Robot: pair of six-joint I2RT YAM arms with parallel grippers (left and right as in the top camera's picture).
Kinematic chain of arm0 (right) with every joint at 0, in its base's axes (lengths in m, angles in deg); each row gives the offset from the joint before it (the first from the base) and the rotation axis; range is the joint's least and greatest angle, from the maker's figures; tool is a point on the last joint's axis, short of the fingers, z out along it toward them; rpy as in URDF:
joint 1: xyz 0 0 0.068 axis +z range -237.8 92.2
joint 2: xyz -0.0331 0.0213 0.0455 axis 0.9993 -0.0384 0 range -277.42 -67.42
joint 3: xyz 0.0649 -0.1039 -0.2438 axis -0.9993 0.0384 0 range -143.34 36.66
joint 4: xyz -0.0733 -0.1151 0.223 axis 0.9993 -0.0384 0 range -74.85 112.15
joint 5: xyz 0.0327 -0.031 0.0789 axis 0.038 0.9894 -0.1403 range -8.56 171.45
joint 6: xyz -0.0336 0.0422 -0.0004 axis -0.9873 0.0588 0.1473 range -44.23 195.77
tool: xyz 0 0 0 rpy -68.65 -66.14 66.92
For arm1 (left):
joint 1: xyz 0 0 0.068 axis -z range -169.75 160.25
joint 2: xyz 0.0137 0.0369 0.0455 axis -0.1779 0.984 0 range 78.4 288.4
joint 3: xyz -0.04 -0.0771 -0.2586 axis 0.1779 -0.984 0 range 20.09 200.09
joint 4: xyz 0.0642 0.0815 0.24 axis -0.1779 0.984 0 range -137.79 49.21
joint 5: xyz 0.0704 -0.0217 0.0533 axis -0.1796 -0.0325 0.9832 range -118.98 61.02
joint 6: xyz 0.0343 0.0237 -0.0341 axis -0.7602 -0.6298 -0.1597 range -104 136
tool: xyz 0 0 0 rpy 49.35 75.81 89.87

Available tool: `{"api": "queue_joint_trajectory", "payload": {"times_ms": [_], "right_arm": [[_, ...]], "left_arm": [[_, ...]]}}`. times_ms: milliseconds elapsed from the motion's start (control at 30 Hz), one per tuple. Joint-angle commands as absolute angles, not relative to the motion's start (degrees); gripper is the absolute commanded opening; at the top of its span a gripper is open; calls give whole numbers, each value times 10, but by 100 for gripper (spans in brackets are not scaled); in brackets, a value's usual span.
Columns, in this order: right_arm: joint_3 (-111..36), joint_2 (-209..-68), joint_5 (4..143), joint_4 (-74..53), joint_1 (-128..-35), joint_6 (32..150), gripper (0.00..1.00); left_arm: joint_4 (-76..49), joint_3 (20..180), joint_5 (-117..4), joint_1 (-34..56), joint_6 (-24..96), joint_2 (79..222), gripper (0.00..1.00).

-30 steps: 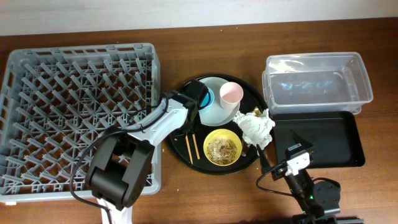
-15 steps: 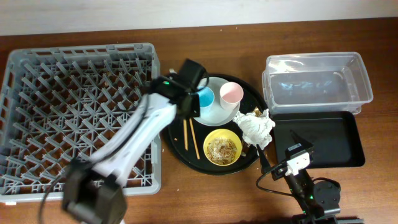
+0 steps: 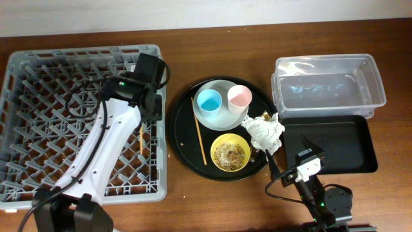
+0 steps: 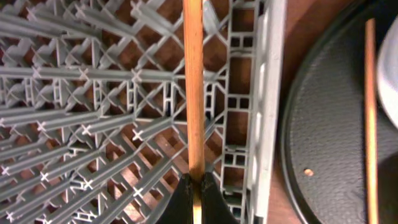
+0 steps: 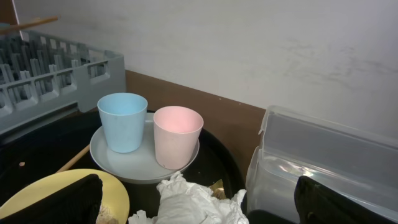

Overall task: Sort waste into correct bins and load items into the dishwasher rack
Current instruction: 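Carry the chopstick with left gripper into the grey rack and release, then return left gripper to the tray and grasp the second chopstick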

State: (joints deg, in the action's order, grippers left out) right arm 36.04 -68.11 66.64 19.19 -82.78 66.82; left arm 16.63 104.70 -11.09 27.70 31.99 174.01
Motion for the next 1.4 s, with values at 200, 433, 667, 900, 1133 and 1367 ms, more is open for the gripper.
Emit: {"api": "queue_joint_trajectory", "payload": {"times_ms": [200,433,667,900,1133,1367], "right_arm": [[363,-678,669,189,-830,673,99],[363,-678,669,189,-830,673,98],[363,-678,669,189,-830,673,99],[363,-678,669,189,-830,673,99],[363,-678,669,189,-830,673,99],[363,-678,669,189,-830,673,99]], "left_arm": [[85,973,-138,270,318,1749,0],[40,942,-137,270,318,1750,22],[40,961,-137,270,318,1750,52],[90,1029,-345,274,340,1725,51],[62,993,-316,355,477,1730,47],[-28,925,-192,457,597,1765,41]]}}
